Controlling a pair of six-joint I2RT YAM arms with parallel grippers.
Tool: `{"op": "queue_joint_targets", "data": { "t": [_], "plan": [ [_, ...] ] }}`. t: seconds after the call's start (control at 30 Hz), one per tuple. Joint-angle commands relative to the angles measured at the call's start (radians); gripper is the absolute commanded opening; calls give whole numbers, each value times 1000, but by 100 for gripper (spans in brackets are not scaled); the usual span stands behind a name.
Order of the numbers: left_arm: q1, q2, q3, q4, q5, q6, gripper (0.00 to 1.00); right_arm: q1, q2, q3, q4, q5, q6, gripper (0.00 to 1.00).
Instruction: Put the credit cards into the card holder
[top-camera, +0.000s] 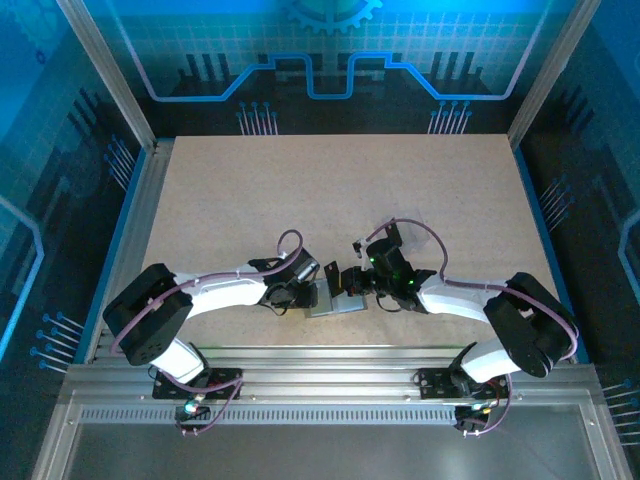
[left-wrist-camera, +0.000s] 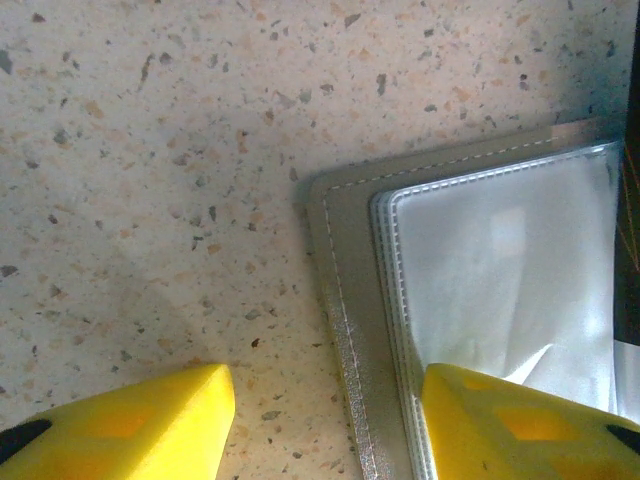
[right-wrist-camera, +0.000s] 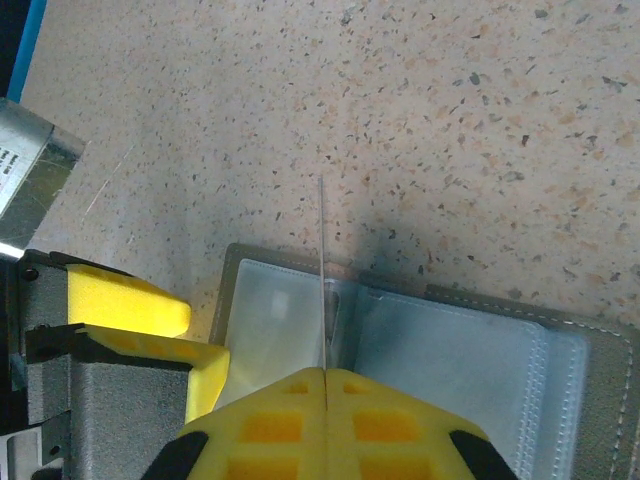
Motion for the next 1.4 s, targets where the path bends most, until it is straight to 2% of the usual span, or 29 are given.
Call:
{"op": "queue_joint_targets", "data": {
  "t": [0.0, 0.73, 1.07, 1.37],
  "plan": [
    [-18, 67, -34, 51, 50, -10, 55, 15, -18, -6, 3, -19, 18, 0],
    [-18, 74, -59, 84, 64, -24, 53, 16, -70, 8, -66, 6, 17, 0],
    [-19, 69, -65, 84, 62, -27, 53, 16, -9, 11, 1, -37, 51, 0],
    [-19, 69, -68, 90, 65, -28, 53, 17, 19, 13, 2, -26, 79, 0]
  ]
}}
